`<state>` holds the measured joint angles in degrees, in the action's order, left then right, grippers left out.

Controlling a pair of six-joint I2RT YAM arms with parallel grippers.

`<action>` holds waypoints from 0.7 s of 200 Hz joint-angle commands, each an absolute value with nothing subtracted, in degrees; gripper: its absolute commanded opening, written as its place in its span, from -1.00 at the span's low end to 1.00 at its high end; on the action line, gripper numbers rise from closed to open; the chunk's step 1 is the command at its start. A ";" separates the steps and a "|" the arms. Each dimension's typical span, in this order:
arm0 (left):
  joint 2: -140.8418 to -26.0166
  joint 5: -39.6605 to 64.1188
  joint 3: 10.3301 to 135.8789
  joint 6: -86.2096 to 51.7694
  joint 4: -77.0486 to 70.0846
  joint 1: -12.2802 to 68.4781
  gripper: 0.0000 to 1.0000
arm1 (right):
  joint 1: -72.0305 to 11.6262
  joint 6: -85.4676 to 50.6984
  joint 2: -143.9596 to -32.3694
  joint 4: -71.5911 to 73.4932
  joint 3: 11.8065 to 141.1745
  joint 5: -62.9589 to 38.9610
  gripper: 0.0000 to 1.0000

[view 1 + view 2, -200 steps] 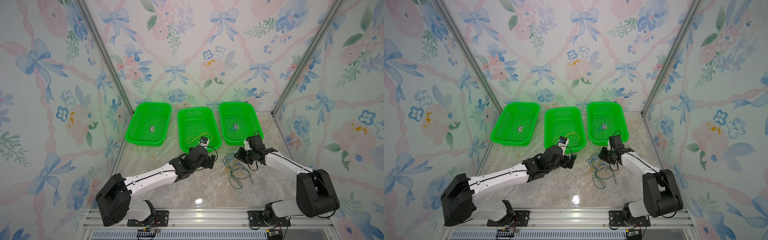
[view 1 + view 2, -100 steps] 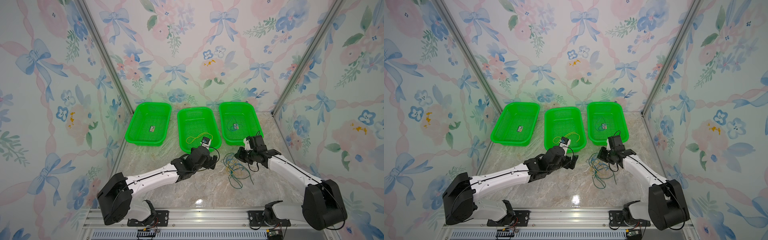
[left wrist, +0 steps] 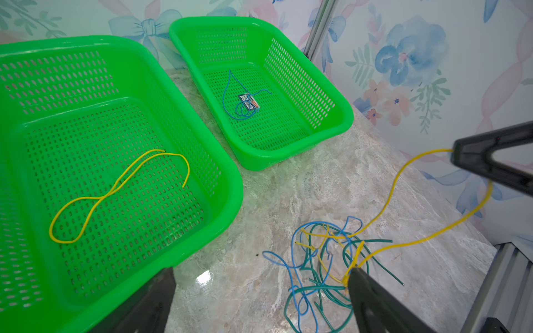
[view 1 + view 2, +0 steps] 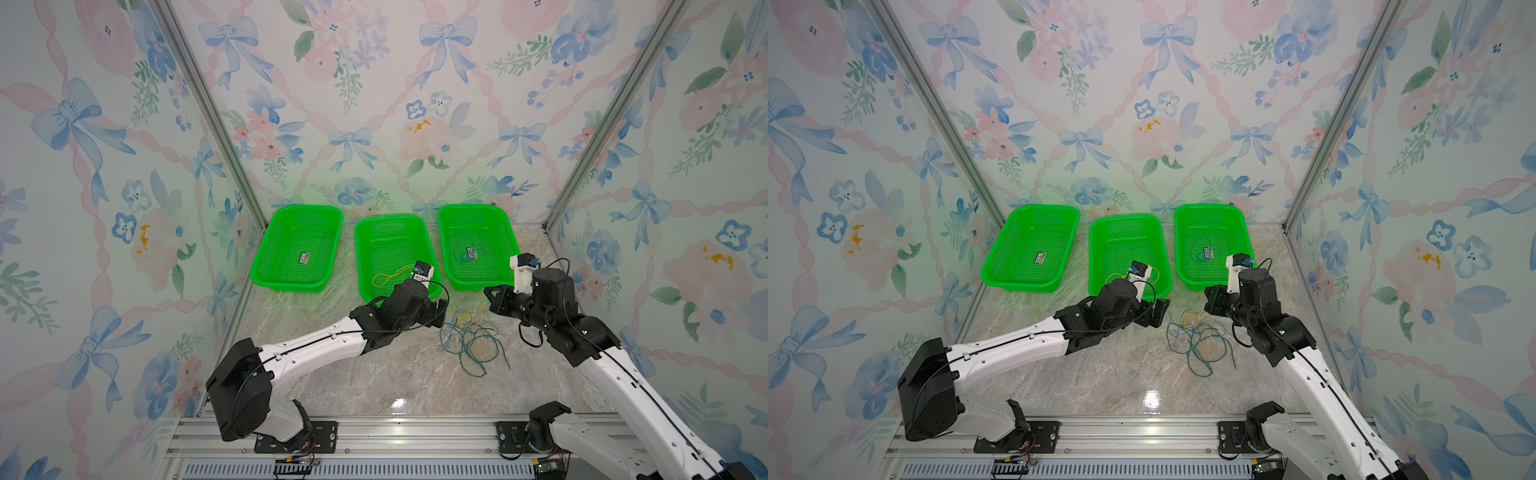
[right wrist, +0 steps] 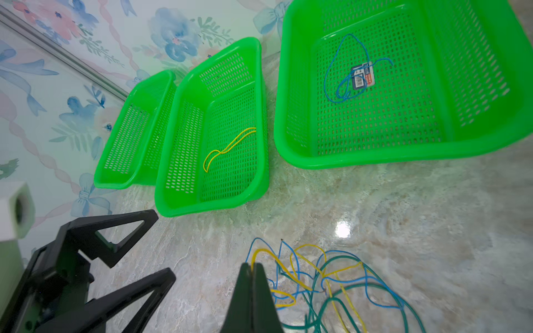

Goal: Untangle and sort cables by color
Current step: Untie the cable.

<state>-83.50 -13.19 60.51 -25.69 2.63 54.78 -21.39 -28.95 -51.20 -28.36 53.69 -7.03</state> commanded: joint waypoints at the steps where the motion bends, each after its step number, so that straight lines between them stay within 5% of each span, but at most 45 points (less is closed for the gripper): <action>1: -84.36 -11.16 61.37 -25.62 2.18 55.19 0.96 | -22.47 -25.10 -49.32 -29.89 56.32 -6.26 -1.00; 140: -82.05 -9.09 62.53 -20.59 1.96 55.20 0.96 | -22.84 -18.88 -45.24 -22.73 64.66 -7.41 -1.00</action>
<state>-84.16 -9.50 61.10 -23.22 2.66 54.78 -22.24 -21.37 -46.06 -25.45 61.19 -7.27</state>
